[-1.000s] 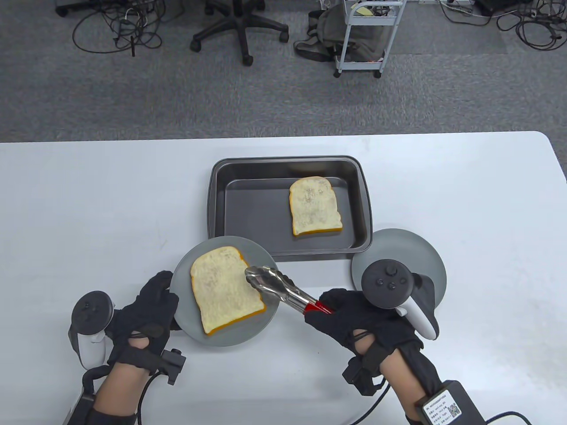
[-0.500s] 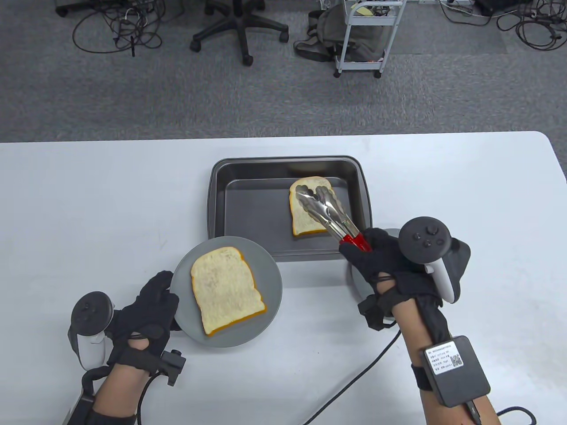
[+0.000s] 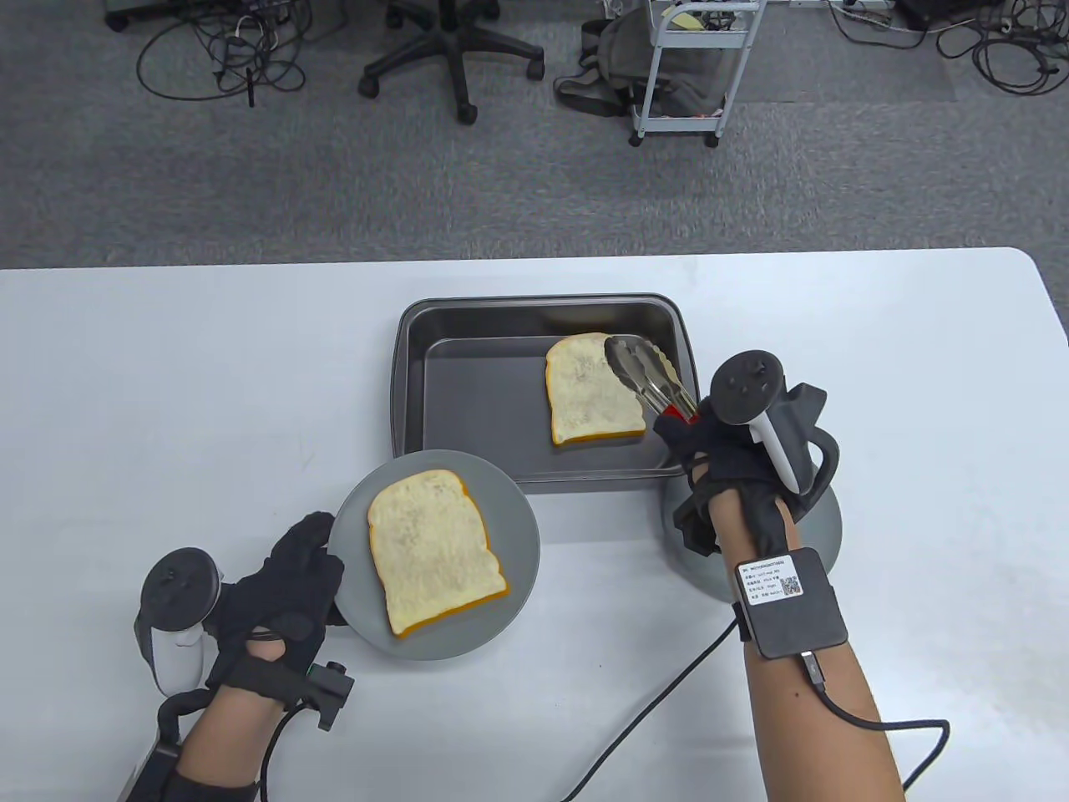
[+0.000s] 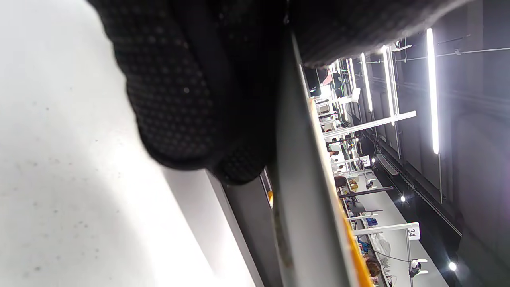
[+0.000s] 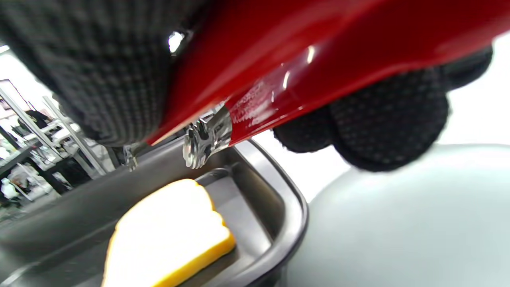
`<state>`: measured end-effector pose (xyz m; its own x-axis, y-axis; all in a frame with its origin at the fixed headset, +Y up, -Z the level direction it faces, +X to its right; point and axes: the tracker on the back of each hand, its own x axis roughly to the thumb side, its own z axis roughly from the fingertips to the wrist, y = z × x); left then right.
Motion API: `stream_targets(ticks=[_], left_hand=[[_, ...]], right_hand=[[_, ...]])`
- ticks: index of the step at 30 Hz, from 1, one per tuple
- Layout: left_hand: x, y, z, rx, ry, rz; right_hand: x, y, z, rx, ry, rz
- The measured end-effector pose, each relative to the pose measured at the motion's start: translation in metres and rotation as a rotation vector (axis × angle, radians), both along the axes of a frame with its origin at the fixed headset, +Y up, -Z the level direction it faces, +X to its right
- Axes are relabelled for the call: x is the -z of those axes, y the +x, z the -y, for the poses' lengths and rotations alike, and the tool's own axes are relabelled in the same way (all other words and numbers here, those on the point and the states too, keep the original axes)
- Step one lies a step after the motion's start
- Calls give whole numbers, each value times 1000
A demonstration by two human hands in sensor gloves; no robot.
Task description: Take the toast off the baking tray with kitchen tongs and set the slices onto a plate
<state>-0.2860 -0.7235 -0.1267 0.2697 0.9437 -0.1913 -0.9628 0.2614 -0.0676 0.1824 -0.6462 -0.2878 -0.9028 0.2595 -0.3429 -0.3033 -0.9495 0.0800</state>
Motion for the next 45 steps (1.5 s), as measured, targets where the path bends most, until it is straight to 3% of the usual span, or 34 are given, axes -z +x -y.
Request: stream_targets(ticks=[12,17,30,36,45], left_hand=[[2,0,1,8,-8,-5],[2,0,0,1,-7,-4],[3,2,1,8,-4,11],[3,3,1,16,-2,14],[3,2,1,17,0,9]], right_hand=[[14,-5,21,-101,-126,21],[17,-2,29,-42,-176,22],[6,22,35,143,-111,58],[-6,30,23,220,-89,53],[-33,42,-23,349,2,-30]])
